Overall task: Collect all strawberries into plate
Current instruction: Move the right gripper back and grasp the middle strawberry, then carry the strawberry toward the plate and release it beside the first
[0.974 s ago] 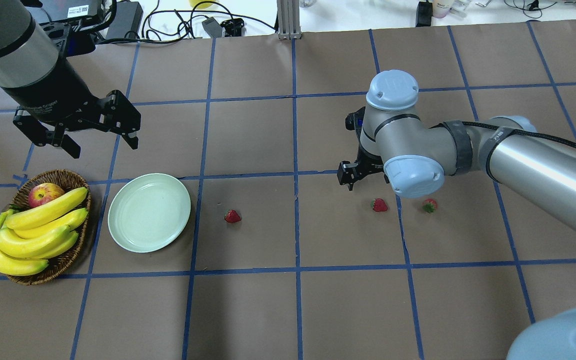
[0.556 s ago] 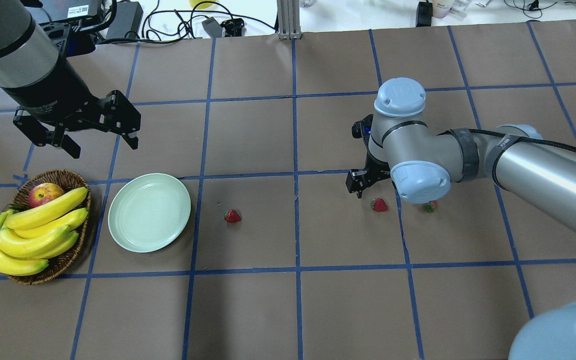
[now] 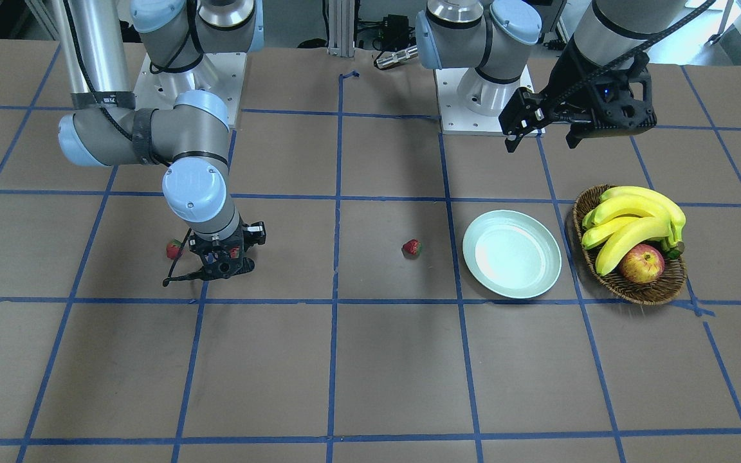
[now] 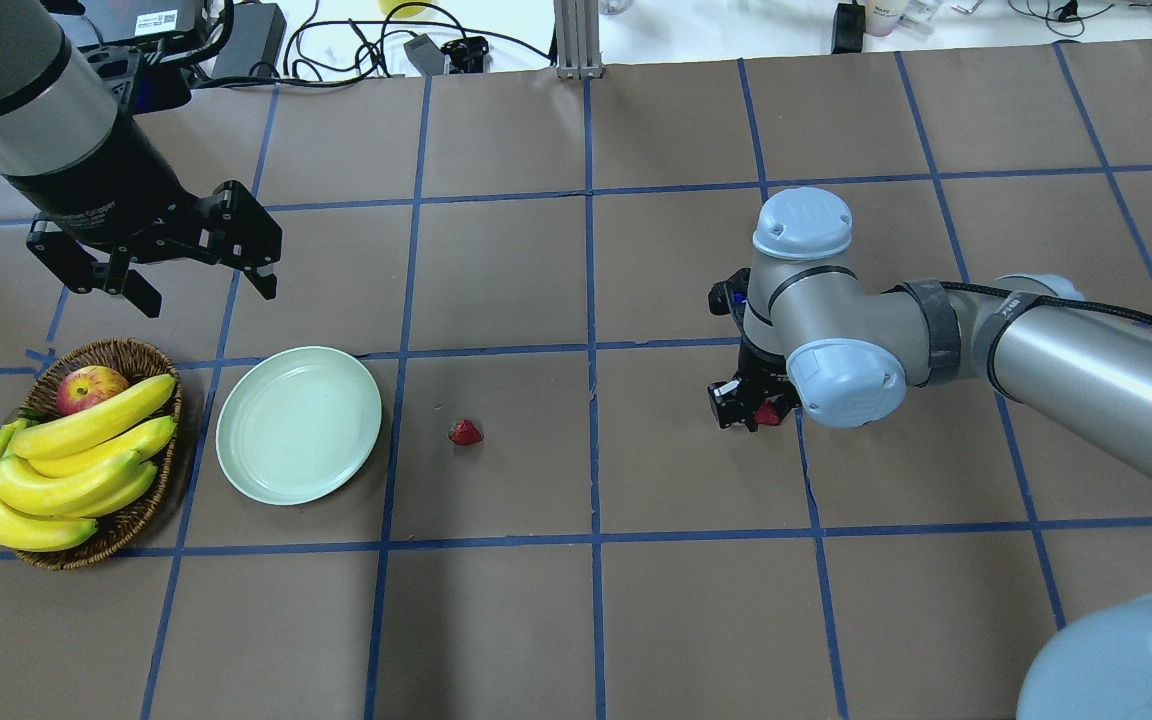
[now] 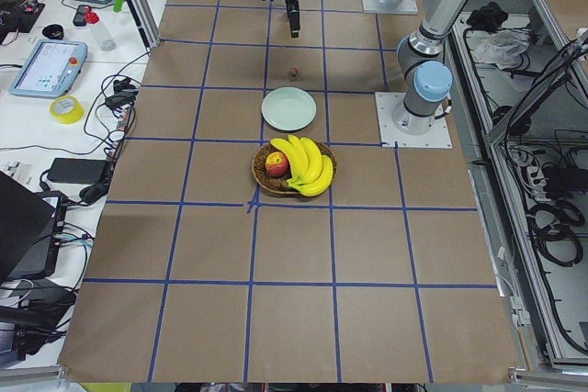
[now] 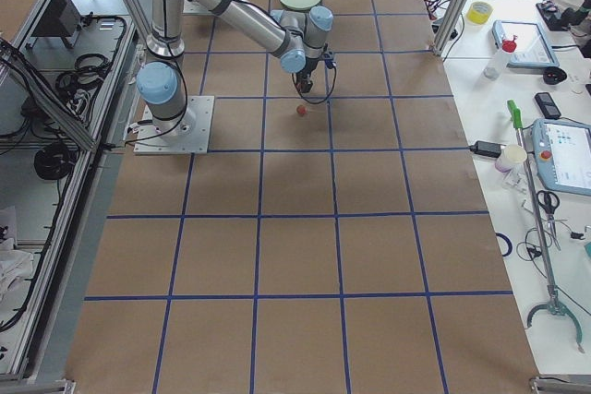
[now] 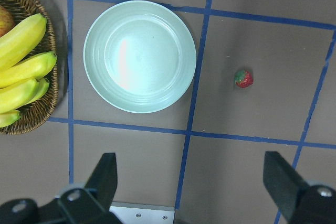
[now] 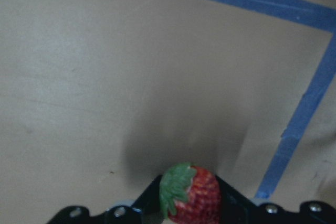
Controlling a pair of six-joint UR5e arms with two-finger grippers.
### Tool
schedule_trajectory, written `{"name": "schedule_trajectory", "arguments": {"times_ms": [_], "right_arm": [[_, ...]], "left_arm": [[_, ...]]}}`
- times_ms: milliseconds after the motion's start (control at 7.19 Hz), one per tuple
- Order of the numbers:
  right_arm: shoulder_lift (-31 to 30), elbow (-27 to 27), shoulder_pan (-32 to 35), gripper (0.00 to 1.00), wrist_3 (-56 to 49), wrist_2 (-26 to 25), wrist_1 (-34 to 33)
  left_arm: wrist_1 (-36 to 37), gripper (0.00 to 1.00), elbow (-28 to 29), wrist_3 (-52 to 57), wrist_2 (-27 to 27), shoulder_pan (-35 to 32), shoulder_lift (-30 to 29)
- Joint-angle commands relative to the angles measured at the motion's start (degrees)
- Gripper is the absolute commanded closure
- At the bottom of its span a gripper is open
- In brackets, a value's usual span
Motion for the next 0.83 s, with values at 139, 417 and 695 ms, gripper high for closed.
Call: {"name": "schedule_trajectory", "arguments": {"times_ms": [139, 417, 695], "right_arm": [[0.1, -3.1, 6.7, 1.00, 14.4, 10.6, -0.9], [4.0, -11.1, 12.5, 1.00, 26.5, 15.2, -0.3], [9.3, -13.7, 17.2, 1.00, 33.3, 19.6, -3.0]], "left_arm": [[0.0, 0.00, 0.0, 0.0, -0.1, 0.0, 0.0], [-0.1, 0.00, 0.0, 0.0, -0.1, 0.0, 0.0], [-0.1, 0.00, 0.0, 0.0, -0.1, 0.0, 0.0]]}}
